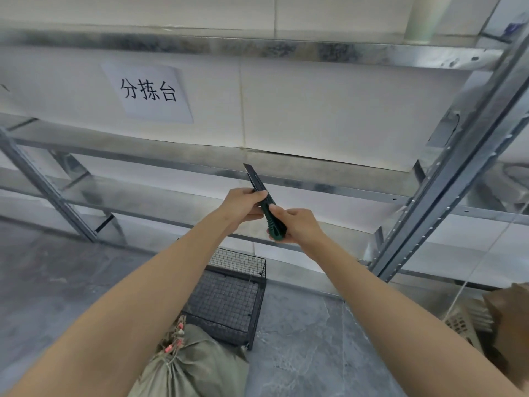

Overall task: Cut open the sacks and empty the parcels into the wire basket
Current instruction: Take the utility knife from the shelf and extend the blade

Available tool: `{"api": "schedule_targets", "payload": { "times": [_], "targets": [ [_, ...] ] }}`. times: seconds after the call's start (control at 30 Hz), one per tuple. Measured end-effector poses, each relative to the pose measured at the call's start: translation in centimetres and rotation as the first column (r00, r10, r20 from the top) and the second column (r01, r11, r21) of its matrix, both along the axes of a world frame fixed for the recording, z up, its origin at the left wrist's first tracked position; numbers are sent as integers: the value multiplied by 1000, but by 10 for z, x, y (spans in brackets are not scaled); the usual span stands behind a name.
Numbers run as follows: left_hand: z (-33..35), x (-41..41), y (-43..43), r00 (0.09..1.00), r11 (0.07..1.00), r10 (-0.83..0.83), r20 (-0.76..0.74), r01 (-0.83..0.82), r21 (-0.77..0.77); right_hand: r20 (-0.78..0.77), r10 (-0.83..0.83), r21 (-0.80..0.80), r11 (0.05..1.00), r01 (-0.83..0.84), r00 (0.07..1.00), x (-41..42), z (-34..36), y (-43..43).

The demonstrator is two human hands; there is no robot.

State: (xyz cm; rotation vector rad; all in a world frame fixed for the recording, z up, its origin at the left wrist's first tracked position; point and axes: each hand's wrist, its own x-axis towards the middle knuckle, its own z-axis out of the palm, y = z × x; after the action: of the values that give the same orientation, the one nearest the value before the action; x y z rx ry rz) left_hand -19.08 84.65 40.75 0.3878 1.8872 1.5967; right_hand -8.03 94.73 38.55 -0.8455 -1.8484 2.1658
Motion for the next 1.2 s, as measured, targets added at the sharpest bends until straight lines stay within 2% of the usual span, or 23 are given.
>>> {"api": "schedule_targets", "payload": {
  "times": [0.63, 0.73, 0.87, 1.2],
  "targets": [
    [16, -1, -88, 977, 977, -214, -9, 214, 20, 39, -263, 223, 943, 248, 964, 6, 9, -111],
    [14, 6, -98, 966, 966, -258, -15, 258, -5, 47, -240, 166, 959, 229, 970, 20, 7, -124],
    [8, 21, -116, 954, 955, -297, -30, 297, -28, 12, -119, -14, 993, 119, 993, 40, 8, -140],
    [-14, 49, -166, 948, 943, -318, -19, 314, -110, 28, -12, -247, 969, 19, 1000, 59, -12, -186]
  ]
}}
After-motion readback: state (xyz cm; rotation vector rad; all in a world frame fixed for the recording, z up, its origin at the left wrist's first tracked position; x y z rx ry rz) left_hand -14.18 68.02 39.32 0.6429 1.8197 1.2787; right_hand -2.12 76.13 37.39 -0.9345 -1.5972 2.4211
